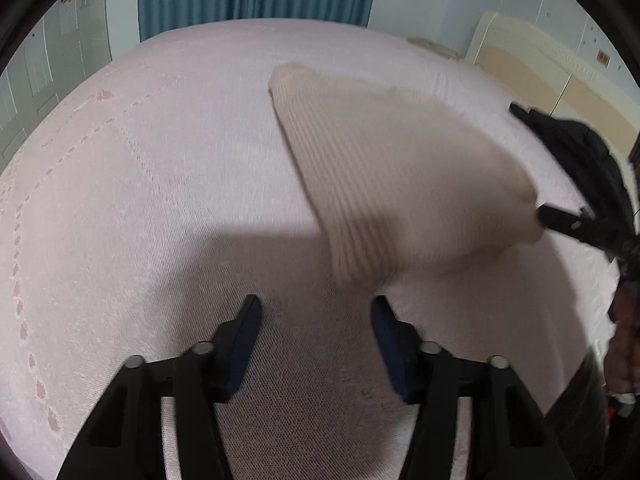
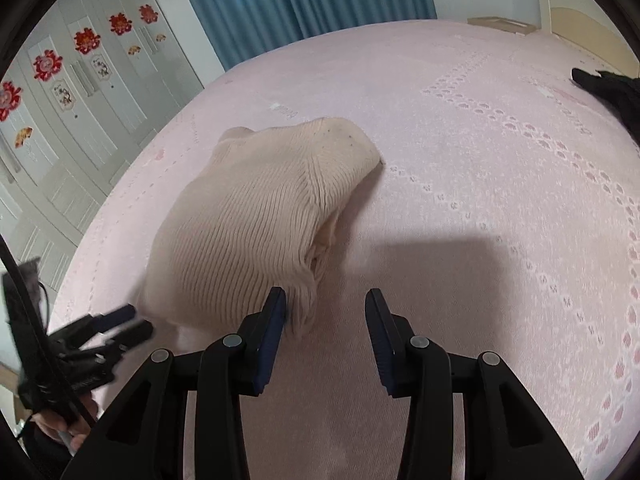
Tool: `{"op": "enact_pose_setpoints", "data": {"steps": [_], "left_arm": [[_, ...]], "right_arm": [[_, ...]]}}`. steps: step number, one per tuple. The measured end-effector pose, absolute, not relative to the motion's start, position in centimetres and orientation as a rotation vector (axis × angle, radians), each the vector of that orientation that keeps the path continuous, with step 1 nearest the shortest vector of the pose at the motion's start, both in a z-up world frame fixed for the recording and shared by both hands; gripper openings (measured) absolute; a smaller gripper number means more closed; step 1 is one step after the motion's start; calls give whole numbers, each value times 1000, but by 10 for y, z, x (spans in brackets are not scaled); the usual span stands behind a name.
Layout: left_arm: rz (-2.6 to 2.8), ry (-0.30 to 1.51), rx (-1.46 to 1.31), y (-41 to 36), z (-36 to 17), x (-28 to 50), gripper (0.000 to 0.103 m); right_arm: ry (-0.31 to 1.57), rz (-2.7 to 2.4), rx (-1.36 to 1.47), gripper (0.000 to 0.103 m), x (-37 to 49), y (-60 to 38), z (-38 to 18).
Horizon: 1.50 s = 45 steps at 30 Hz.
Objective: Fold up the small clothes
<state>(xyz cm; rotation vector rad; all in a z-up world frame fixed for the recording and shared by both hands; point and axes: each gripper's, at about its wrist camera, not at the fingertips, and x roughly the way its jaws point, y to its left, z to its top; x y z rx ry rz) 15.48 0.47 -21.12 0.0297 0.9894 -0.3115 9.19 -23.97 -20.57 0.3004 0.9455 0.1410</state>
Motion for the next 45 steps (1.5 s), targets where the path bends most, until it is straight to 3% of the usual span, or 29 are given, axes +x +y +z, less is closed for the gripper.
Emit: {"op": "enact_pose_setpoints", "data": {"steps": [6, 8, 24, 26, 27, 30, 32, 35, 38, 40, 45], "left_arm": [[-353, 951, -55, -4, -205, 164, 35], [-367, 945, -71, -8, -204, 167, 19], [-381, 960, -153, 2, -218, 177, 14], [-383, 959, -155, -1, -218, 180, 13], [-385, 959, -161, -2, -219, 182, 13], [-391, 958, -182, 0, -220, 178, 12], [-387, 960, -201, 3, -223, 177, 12], [-388, 961, -211, 2, -223, 178, 12], [-383, 977, -203, 1, -221, 179, 13], [-389, 989, -203, 4, -220, 178, 15], [-383, 986, -228, 15, -217, 168, 21]], "right_arm": [[951, 145, 283, 42, 84, -238, -202], [945, 157, 285, 42, 83, -237, -201], [908, 156, 576, 42, 158, -248, -225], [915, 152, 582, 31, 169, -249, -227], [899, 164, 573, 17, 172, -249, -223], [769, 225, 518, 14, 164, -250, -201], [749, 239, 518, 14, 161, -251, -202], [865, 148, 448, 15, 175, -243, -225], [863, 123, 416, 25, 172, -239, -224], [879, 89, 368, 39, 170, -237, -214], [806, 58, 256, 40, 150, -229, -181]]}}
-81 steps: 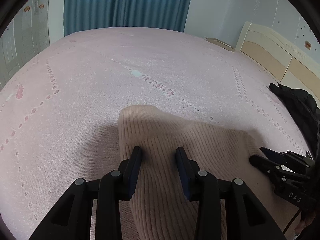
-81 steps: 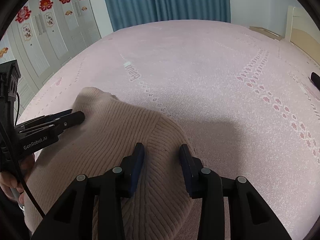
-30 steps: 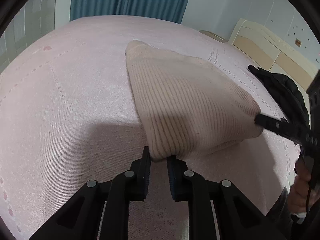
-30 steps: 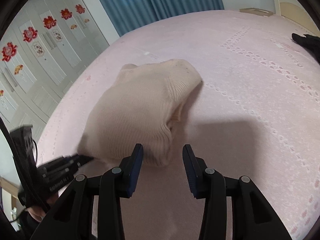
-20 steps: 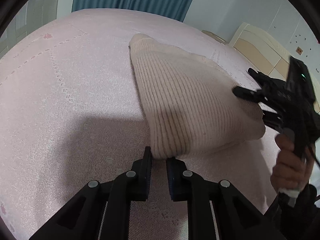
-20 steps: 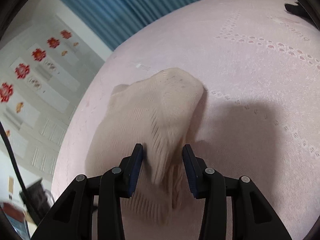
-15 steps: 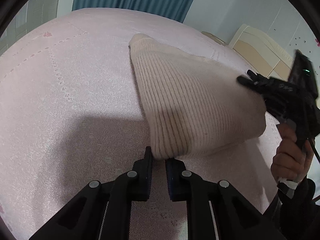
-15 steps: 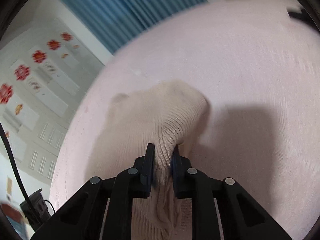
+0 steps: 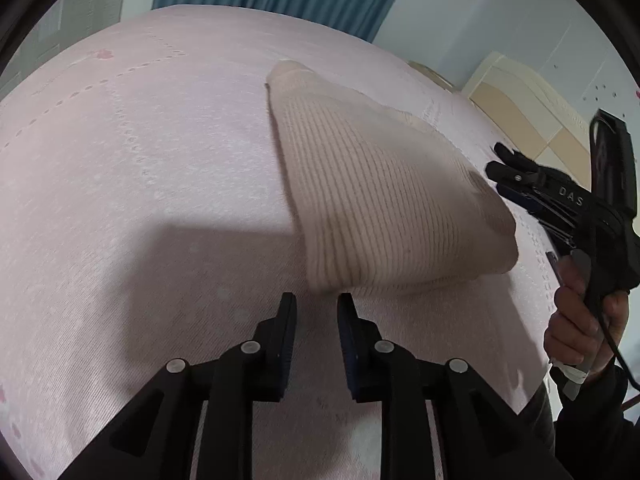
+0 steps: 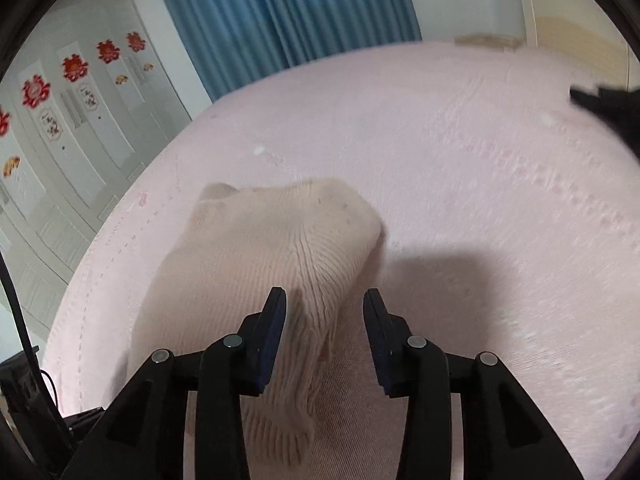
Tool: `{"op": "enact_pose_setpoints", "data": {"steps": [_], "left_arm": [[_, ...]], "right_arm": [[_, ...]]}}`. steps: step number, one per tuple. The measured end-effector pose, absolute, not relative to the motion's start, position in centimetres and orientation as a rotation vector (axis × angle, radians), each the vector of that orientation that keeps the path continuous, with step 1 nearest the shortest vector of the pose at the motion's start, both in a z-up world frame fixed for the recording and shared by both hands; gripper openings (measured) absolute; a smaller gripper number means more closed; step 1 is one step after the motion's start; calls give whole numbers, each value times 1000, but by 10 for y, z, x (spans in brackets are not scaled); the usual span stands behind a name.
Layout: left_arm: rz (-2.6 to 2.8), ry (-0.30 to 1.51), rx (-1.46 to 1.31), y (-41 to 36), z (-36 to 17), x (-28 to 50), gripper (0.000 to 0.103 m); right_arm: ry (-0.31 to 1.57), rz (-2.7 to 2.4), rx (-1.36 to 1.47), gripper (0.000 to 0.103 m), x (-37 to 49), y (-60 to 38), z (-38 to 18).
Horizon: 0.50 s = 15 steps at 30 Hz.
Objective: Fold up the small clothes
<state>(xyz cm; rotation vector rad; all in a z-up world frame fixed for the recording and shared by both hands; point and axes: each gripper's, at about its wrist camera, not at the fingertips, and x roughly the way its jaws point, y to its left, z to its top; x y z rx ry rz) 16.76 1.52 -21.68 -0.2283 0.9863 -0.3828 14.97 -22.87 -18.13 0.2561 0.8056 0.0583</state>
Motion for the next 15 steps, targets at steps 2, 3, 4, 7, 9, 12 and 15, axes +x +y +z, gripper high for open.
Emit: {"op": "enact_pose_setpoints", "data": {"steps": [2, 3, 4, 7, 9, 12, 15], "left_arm": [[-398, 957, -265, 26, -213, 157, 22], [-406, 929, -286, 33, -209, 152, 24], [-402, 914, -289, 37, -207, 149, 29], [-376, 882, -258, 39, -197, 157, 32], [-370, 865, -251, 33, -187, 173, 32], [-345, 843, -204, 13, -171, 206, 32], [-370, 856, -210, -2, -165, 237, 30]], "right_arm": [[789, 50, 200, 40, 145, -222, -172], [784, 50, 177, 40, 143, -219, -169], [771, 67, 152, 40, 137, -214, -165], [748, 86, 115, 40, 129, -214, -162], [753, 91, 111, 40, 133, -215, -164], [778, 97, 135, 40, 145, -213, -170], [812, 112, 169, 40, 157, -210, -177]]}}
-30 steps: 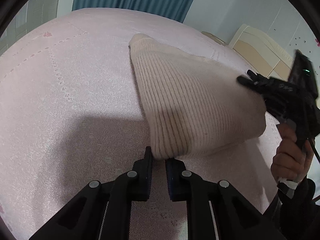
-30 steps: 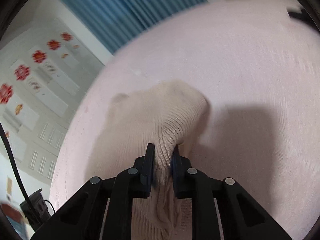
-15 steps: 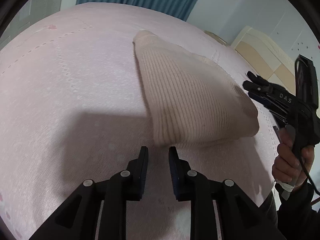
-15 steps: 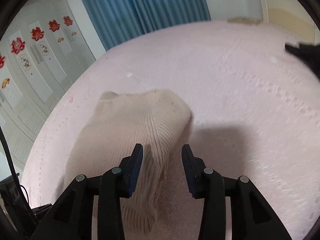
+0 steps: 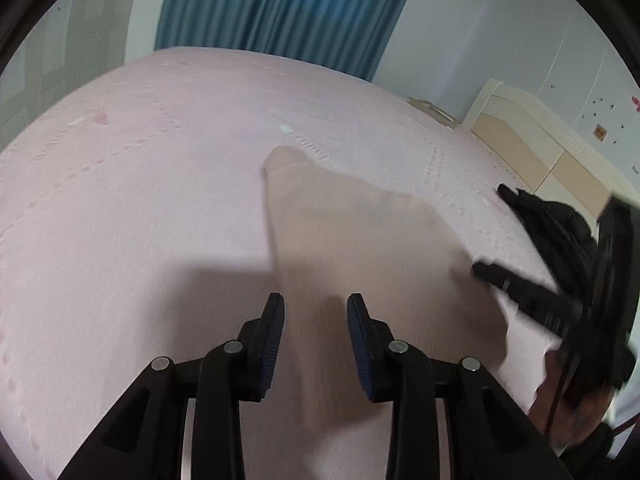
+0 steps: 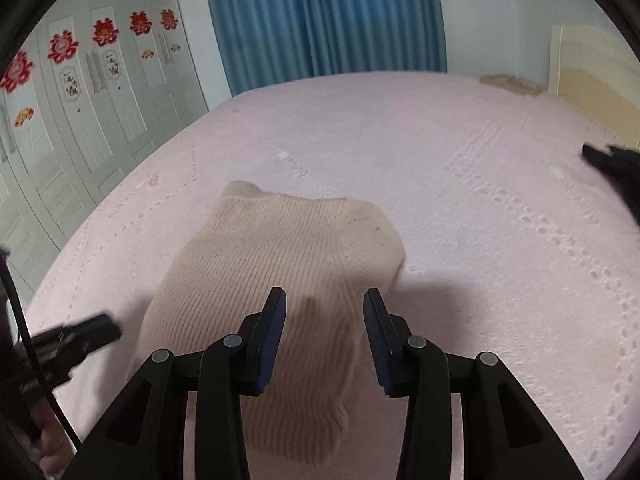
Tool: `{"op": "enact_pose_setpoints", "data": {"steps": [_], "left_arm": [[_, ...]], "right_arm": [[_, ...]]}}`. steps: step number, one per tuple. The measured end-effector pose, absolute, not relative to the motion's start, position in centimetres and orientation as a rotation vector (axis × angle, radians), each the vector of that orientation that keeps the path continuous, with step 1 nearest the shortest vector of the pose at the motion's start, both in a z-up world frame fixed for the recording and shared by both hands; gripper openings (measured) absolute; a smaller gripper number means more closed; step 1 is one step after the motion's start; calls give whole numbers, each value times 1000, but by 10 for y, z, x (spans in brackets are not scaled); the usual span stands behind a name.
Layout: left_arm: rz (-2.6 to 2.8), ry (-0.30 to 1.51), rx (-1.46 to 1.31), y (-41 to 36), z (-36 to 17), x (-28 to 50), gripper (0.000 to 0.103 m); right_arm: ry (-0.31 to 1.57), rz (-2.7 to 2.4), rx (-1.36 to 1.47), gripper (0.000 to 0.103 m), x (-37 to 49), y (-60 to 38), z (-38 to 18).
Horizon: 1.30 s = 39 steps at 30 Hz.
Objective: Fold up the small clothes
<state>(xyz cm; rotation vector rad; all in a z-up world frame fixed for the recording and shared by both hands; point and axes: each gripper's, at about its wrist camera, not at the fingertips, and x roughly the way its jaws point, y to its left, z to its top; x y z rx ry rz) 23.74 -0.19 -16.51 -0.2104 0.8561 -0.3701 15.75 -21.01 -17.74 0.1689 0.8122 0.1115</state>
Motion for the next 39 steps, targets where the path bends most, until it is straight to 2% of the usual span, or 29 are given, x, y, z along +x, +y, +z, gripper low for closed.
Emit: {"op": "enact_pose_setpoints", "data": {"steps": [5, 7, 16, 20, 39], "left_arm": [[-397, 862, -155, -28, -170, 275, 26], [-393, 878, -124, -34, -180, 282, 26], [-391, 800, -99, -31, -197, 271, 26], [-373, 775, -83, -35, -200, 264, 26], [-371, 779, -122, -29, -203, 263, 26]], "right_arm": [[826, 108, 175, 40, 179, -212, -188], [847, 110, 168, 36, 189, -214, -196], [852, 147, 52, 34, 197, -207, -223], [871, 155, 93, 34, 201, -213, -227], [866, 124, 80, 35, 199, -207, -229]]}}
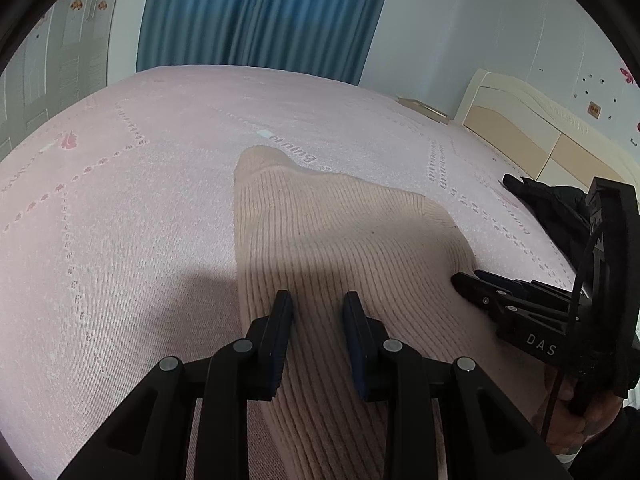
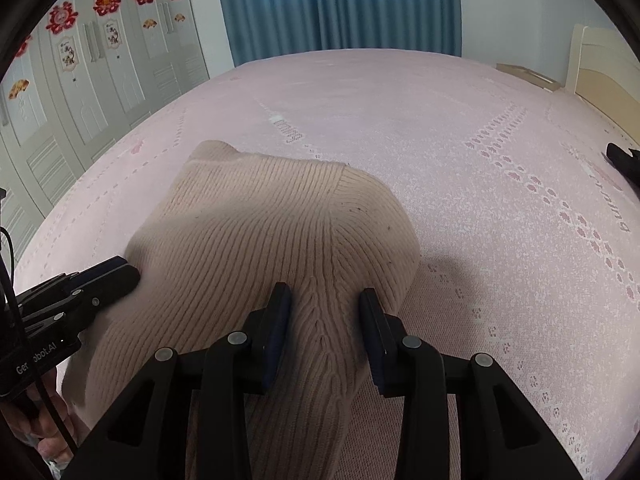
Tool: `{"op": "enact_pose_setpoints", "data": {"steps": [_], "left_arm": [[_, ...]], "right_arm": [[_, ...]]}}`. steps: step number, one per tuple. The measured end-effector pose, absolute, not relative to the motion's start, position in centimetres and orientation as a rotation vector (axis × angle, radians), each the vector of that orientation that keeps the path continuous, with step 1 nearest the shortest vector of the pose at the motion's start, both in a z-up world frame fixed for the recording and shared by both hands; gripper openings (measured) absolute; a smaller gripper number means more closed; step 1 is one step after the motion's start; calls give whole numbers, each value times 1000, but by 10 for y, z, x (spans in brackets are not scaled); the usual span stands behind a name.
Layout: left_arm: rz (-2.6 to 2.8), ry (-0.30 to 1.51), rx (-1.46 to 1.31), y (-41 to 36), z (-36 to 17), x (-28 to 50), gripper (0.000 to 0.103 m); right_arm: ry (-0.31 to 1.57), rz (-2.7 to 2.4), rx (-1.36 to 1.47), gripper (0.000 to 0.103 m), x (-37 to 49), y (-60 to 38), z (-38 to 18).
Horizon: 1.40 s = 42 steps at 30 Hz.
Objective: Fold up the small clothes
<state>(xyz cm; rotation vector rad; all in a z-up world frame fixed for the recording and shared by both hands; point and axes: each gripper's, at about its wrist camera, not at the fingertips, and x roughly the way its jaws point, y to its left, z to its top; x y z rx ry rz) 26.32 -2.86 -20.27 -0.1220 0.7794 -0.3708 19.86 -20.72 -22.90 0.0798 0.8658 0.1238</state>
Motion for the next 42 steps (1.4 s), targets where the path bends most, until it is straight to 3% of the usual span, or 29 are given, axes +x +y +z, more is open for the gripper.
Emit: {"op": "enact_pose_setpoints", "data": {"steps": [6, 13, 19, 26, 42], "left_arm": [[-384, 792, -111, -24, -194, 257, 26], [-427, 798, -223, 2, -189, 239, 26], [-369, 815, -191, 10, -185, 226, 23], [-381, 810, -215, 7, -176, 235, 23], [-394, 825, -135, -40, -190, 289, 25]], "right_arm": [[917, 166, 115, 39, 200, -220, -217], [830, 269, 164, 39, 167, -206, -182], [881, 317, 44, 39, 166, -168, -218], [866, 270, 96, 33, 169, -192, -184], [921, 183, 113, 33, 216, -221, -225]]}}
